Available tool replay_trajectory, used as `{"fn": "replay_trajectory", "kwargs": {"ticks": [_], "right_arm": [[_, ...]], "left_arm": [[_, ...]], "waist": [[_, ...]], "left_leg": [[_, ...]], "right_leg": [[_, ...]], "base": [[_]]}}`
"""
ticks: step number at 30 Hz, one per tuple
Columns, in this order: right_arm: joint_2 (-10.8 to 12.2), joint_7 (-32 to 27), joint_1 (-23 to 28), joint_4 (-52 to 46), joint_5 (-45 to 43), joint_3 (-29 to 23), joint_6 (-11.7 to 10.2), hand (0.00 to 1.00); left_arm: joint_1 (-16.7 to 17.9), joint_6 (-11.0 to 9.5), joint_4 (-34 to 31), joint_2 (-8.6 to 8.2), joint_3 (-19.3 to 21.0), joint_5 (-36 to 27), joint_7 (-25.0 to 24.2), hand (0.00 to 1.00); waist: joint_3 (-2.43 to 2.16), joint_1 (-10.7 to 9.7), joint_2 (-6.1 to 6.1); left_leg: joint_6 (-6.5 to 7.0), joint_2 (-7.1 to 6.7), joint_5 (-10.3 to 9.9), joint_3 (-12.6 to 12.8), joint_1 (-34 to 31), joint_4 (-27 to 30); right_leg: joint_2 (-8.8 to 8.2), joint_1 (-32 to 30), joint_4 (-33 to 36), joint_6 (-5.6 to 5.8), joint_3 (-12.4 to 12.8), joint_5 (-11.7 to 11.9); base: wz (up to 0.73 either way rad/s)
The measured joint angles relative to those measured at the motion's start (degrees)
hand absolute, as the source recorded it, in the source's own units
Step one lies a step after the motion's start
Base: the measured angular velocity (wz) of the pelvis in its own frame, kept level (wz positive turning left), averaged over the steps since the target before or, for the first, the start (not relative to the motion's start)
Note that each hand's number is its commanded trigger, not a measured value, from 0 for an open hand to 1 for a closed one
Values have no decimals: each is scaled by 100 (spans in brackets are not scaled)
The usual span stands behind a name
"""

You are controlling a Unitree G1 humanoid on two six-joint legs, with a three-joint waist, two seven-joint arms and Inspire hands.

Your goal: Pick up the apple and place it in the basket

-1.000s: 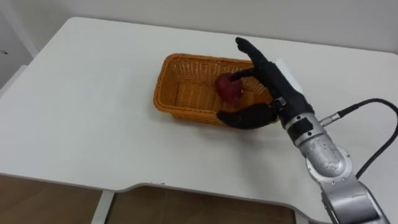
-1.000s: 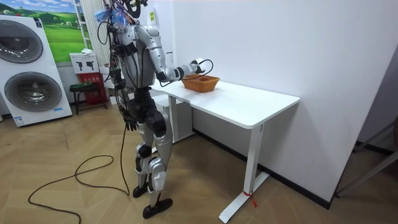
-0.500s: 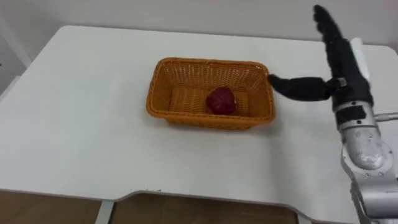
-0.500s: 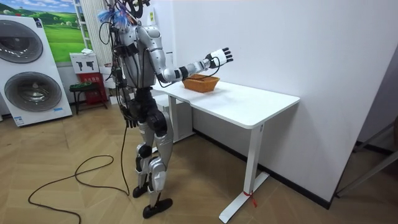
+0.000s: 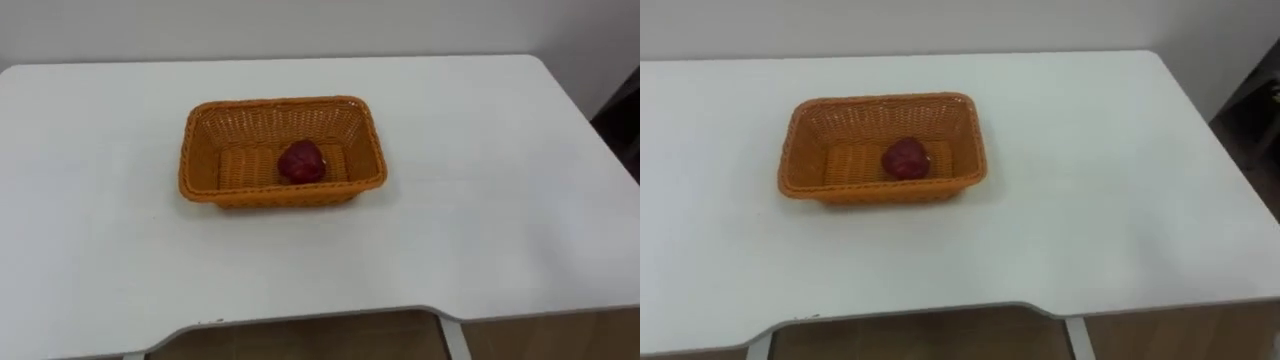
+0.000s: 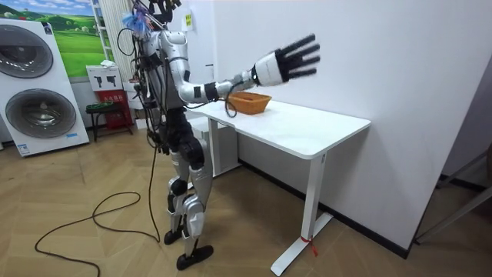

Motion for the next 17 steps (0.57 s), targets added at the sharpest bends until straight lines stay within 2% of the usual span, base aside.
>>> {"fn": "replay_trajectory", "kwargs": {"ticks": [3, 4, 6, 8, 9, 11, 15, 17], "right_arm": [[69, -52, 268, 1611, 780, 1, 127, 0], [117, 36, 363, 2267, 1077, 17, 265, 0], [212, 270, 539, 3432, 1719, 94, 450, 0], [307, 595, 607, 4486, 1867, 332, 595, 0], [398, 878, 653, 5090, 1875, 503, 766, 0], [516, 1228, 693, 5628, 1864, 663, 962, 0], [539, 1991, 645, 6703, 1677, 1024, 1159, 0], [548, 2226, 656, 6777, 1500, 1244, 1275, 0]], "left_arm": [[-30, 120, -119, -14, -6, 12, 3, 0], [-35, 147, -183, -28, -5, 14, 2, 0], [-34, 240, -225, -85, -4, 18, 1, 0], [-44, 277, -231, -89, 47, 43, -5, 0], [-61, 310, -237, -111, 99, 43, -24, 0], [-95, 360, -230, -166, 95, 44, -76, 0], [-151, 475, -214, -166, 99, 43, -240, 0], [-164, 498, -213, -166, 90, 42, -283, 0]], "waist": [[-43, -117, 63], [-51, -114, 51], [-68, -105, 196], [-70, -108, 232], [-70, -96, 224], [-63, -89, 215], [-16, 24, 101], [-7, 86, 62]], "left_leg": [[1, 3, 0, -4, -50, 45], [1, 3, 0, -3, -49, 35], [2, 2, 3, 13, 14, -14], [-8, 2, 10, 23, 68, -42], [-16, 3, 14, 24, 71, -44], [-18, 1, 16, 41, 78, -44], [-11, 5, 11, 80, 160, -53], [-7, 4, 8, 100, 158, -51]], "right_leg": [[-2, -15, 2, -3, -36, 10], [0, -20, 7, -3, -26, 10], [-1, -7, 10, -2, 52, 8], [5, 34, 10, -13, 57, -5], [8, 39, 4, -23, 58, -16], [3, 35, -6, -26, 73, -30], [-2, 33, -21, -8, 145, -71], [3, 10, -18, -4, 196, -67]], "base": [[6], [0], [-9], [-3], [0], [-3], [-6], [-7]]}}
